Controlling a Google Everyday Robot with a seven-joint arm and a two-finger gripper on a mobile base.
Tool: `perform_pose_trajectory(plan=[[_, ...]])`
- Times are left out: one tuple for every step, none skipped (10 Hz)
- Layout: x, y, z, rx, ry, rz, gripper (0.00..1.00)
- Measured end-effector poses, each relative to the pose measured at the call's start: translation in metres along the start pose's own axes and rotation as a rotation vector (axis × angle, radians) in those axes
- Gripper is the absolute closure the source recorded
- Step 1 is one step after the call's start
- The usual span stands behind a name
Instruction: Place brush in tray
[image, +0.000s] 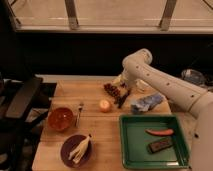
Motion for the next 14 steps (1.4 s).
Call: perform_pose_trajectory(plan=[[0.001,0.002,0.004,-0.007,0.003,-0.004,0.20],[0.003,0.001,0.010,-0.010,0.006,-0.009,0.20],[0.003,-0.001,0.015,-0.007,0.006,-0.009,0.20],[0.002,0.000,0.023,-0.001,0.007,0.001,0.20],[0.001,0.002,0.033,-0.004,0.014,0.015,0.20],[-0.001,-0.001,0.044,-0.002,0.014,0.029,0.20],[-0.002,-0.003,0.052,-0.003,0.015,0.044,0.20],[-0.001,0.001,0.060,-0.008,0.018,0.076,0.20],[-0.001,0.006,0.065,-0.014,0.019,0.099,0.20],[-0.001,0.011,0.073,-0.023,0.019,0.128,0.20],[0.000,0.017,0.080,-0.030,0.017,0.155,0.20],[0.002,0.028,0.085,-0.040,0.015,0.184,0.20],[0.004,0.036,0.090,-0.047,0.013,0.209,0.20],[0.005,0.043,0.097,-0.046,0.002,0.237,0.20]])
